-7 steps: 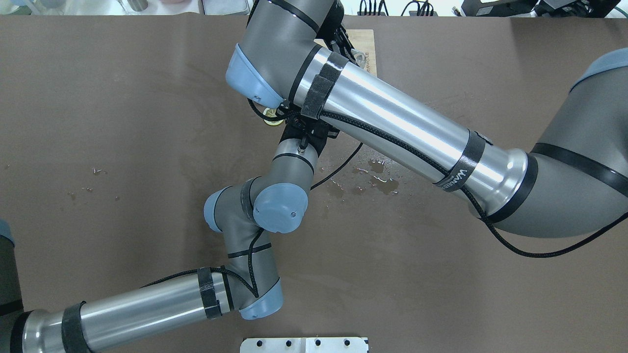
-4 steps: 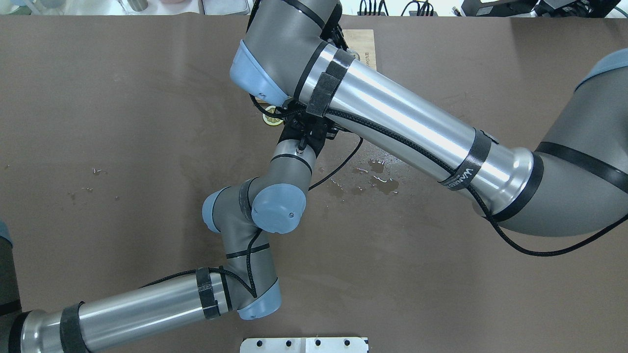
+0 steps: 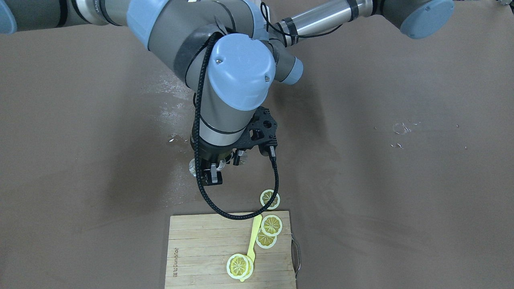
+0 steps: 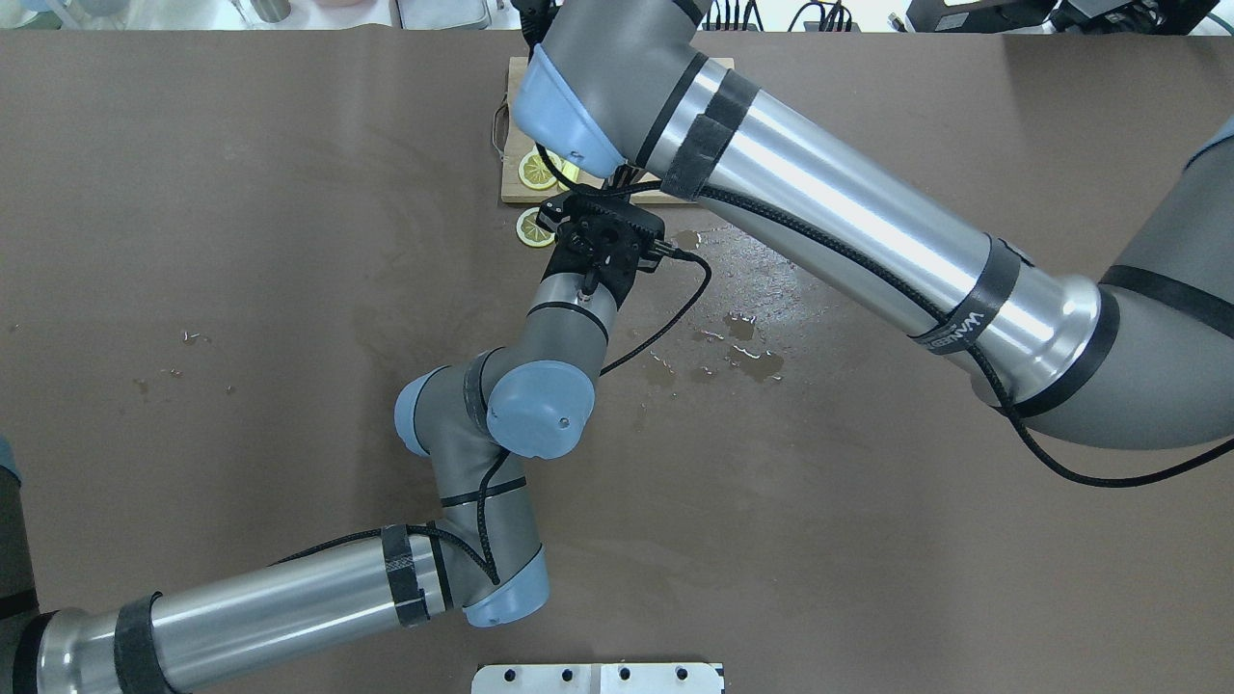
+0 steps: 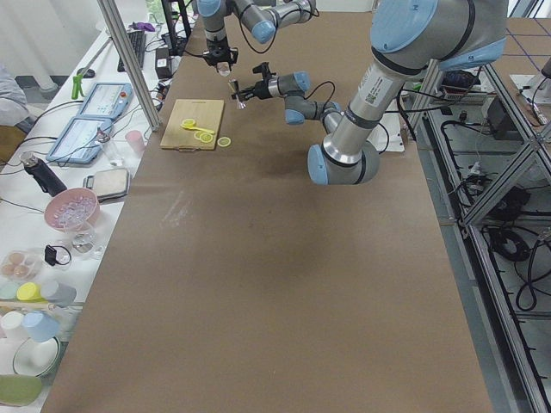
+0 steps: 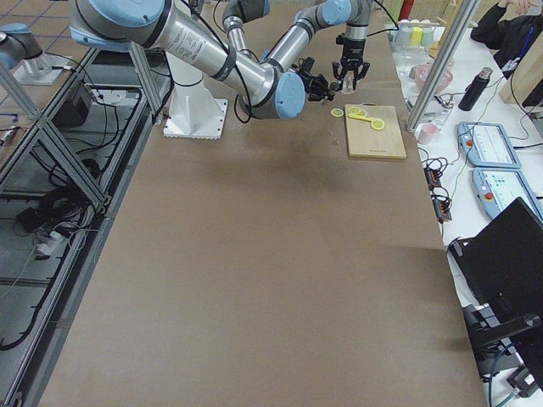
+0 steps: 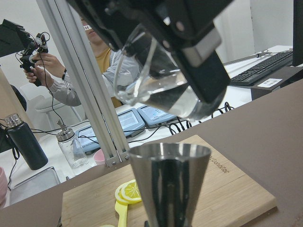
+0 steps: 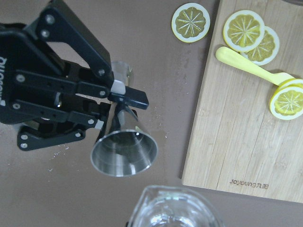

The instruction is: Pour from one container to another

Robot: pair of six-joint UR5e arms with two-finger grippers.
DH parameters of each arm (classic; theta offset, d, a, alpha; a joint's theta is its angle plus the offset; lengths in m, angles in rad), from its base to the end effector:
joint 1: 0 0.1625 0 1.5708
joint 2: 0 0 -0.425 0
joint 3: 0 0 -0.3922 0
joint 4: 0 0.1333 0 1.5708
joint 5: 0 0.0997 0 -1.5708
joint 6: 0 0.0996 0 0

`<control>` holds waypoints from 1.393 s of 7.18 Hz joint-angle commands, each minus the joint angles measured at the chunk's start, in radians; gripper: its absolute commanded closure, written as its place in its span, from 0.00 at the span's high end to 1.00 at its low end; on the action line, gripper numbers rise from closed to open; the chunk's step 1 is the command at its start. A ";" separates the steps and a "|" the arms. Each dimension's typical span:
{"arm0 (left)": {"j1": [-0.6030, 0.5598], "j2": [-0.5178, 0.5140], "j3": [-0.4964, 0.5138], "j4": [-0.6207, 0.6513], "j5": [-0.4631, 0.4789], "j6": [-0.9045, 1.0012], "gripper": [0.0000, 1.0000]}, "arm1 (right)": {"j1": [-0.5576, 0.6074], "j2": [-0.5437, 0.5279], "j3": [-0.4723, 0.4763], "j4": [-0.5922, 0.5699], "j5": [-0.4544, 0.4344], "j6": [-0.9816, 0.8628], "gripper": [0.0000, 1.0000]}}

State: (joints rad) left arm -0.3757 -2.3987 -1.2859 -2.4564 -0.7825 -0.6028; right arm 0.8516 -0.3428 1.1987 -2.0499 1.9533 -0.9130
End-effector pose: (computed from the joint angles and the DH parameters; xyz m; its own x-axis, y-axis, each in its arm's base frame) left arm 0.6065 -0.4585 0.1586 0.8258 0.2986 -0.4784 0.4083 0.2686 0.8724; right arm -0.4442 -0.6532 0.0584 -0.1133 -0.9904 -0.0790 0.8552 -0.1377 0.4996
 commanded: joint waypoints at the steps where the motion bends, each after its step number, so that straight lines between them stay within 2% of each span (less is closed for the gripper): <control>1: -0.018 0.044 -0.021 -0.067 -0.006 0.015 0.00 | 0.107 -0.094 0.103 0.017 0.129 0.000 0.00; 3: -0.055 0.111 -0.059 -0.219 -0.012 0.139 0.00 | 0.205 -0.210 0.217 0.039 0.231 -0.003 0.00; 5: -0.109 0.208 -0.081 -0.356 -0.096 0.178 0.00 | 0.254 -0.368 0.356 0.127 0.298 -0.003 0.00; 6: -0.126 0.273 -0.099 -0.395 -0.100 0.178 0.00 | 0.262 -0.446 0.430 0.152 0.317 -0.006 0.00; 8: -0.135 0.396 -0.108 -0.507 -0.127 0.178 0.00 | 0.262 -0.604 0.513 0.306 0.376 -0.001 0.00; 10: -0.146 0.573 -0.107 -0.744 -0.155 0.219 0.00 | 0.262 -0.773 0.562 0.472 0.462 -0.001 0.00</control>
State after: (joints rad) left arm -0.5134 -1.9260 -1.3932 -3.0698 -0.9142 -0.4150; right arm 1.1131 -1.0109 1.7326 -1.6840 2.3560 -0.9147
